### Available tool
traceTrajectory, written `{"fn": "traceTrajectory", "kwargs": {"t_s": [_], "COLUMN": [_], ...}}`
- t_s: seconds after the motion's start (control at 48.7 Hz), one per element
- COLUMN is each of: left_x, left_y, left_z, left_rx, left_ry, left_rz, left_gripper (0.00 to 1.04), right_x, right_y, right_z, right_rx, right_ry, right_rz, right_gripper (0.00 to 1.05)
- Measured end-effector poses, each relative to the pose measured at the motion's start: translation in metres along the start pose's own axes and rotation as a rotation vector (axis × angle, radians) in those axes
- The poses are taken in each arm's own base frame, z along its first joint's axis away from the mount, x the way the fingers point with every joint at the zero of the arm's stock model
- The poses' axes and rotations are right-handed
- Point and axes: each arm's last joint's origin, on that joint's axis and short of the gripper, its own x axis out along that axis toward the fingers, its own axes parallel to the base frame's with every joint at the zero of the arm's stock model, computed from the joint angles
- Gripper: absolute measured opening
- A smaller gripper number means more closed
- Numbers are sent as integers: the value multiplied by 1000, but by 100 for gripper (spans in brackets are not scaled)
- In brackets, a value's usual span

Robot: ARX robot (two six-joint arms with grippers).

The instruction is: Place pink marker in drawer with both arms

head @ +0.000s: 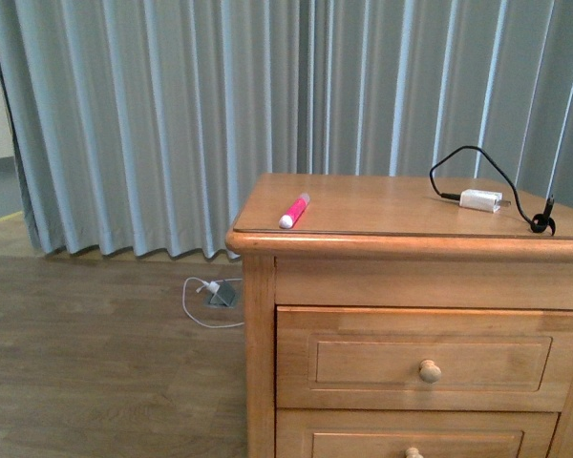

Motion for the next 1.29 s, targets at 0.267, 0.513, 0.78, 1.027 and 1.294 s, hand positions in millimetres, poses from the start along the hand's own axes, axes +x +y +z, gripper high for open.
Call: {"fn": "traceTrajectory", "kwargs": {"t_s": [0.267, 0.513, 0.78, 1.027, 1.294], "left_x": [0, 0, 0, 0, 0], "left_y": [0, 0, 0, 0, 0], "left_z": [0, 0, 0, 0, 0], "left_rx": [0, 0, 0, 0, 0], "left_ry": [0, 0, 0, 0, 0], "left_rz": [0, 0, 0, 0, 0], "left_gripper": [99, 99, 99, 99, 99], "right_x": [63, 141, 205, 254, 294], "right_y": [27, 50, 70, 80, 73], "right_z": [19, 17, 13, 0, -21], "right_rx": [-53, -94, -146, -171, -172], "right_ry": [6, 73, 68, 79, 99], "right_rz": [49, 28, 19, 6, -41], "right_gripper": [96, 96, 96, 96, 96]}}
